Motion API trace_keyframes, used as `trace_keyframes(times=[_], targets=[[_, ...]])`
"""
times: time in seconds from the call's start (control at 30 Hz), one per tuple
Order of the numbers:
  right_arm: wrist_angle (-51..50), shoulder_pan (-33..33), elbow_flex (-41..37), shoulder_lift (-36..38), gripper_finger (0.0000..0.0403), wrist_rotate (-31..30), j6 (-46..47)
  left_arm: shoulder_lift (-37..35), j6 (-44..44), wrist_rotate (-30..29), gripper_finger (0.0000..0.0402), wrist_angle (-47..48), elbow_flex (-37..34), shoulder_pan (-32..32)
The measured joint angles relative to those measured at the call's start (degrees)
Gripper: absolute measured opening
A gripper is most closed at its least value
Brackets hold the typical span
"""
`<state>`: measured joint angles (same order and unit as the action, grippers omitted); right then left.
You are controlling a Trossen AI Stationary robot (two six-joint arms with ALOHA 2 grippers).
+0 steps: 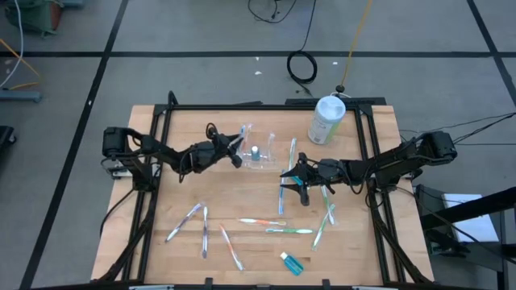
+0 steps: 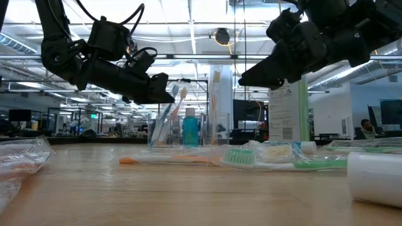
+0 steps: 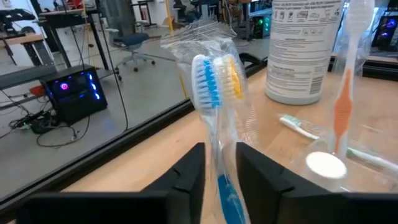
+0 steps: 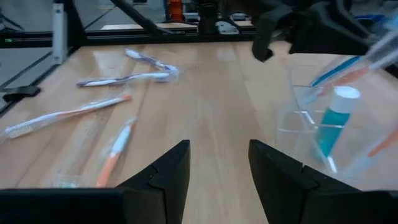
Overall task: Pick & Place toothbrushing station
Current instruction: Put the top green toothbrush into the transparent organizer
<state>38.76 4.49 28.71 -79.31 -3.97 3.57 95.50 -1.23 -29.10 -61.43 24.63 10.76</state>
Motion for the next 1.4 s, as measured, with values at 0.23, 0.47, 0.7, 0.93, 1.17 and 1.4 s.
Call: trace_keyframes(times=[0.23, 0.47, 0.7, 0.93, 1.17, 1.4], targets=[[-0.02, 0.0, 0.0, 0.0, 0.0155, -7.29, 0.0, -1.96, 2.21, -1.22, 0.0158, 1.06, 0.02, -1.4], [-0.94, -0.02, 0.0, 0.0, 0.0155, -15.3, 1.3, -8.08, 3.27, -4.09, 0.0182, 5.44, 0.02, -3.93], [-4.51, -0.06, 0.02, 0.02, 0.0155, -24.8, 5.89, -16.74, 7.02, -4.07, 0.0177, 11.08, 0.02, -7.52], [-5.86, -1.68, 0.02, 0.02, 0.0155, -26.25, 11.21, -24.68, 11.82, -3.98, 0.0177, 13.3, 0.02, -11.14], [-12.2, -4.86, 0.02, 0.02, 0.0155, -26.27, 23.95, -30.46, 13.05, -3.98, 0.0177, 18.03, 0.02, -13.54], [-21.56, -9.07, 0.02, -0.9, 0.0155, -26.25, 33.67, -31.56, 12.94, -3.98, 0.0177, 18.73, 0.02, -13.9]])
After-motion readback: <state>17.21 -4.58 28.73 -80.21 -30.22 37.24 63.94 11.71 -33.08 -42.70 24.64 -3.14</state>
